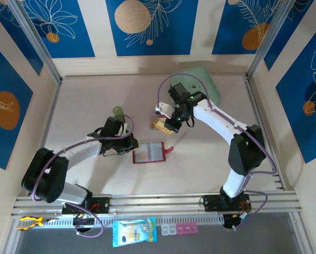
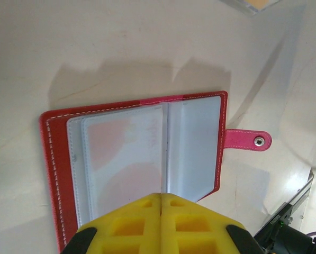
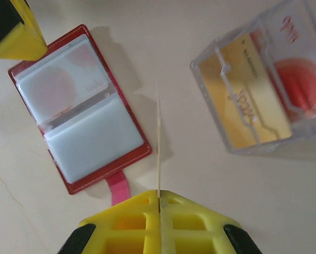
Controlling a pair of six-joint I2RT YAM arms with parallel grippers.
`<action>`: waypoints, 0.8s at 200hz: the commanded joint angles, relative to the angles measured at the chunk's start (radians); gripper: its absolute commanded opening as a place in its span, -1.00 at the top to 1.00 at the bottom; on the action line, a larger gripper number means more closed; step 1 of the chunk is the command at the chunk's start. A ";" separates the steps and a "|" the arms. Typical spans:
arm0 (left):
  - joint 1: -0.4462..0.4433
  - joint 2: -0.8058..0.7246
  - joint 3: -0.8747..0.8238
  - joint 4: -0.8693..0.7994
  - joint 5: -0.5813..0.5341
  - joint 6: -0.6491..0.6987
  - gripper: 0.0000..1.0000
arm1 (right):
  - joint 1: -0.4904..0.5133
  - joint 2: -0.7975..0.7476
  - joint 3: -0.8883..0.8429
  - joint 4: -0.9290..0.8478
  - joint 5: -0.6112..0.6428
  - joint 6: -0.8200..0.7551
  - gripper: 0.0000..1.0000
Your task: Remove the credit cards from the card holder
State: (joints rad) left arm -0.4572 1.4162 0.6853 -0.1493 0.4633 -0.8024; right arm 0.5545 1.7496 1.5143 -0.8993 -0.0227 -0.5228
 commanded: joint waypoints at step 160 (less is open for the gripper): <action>0.030 0.033 0.073 -0.054 0.031 -0.046 0.89 | -0.039 0.398 0.518 -0.226 0.051 -0.360 1.00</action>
State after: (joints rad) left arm -0.4397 1.4437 0.7231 -0.1886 0.4717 -0.8558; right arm 0.5228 2.1056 1.9766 -1.0637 0.0460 -0.8394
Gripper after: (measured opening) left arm 0.061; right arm 0.063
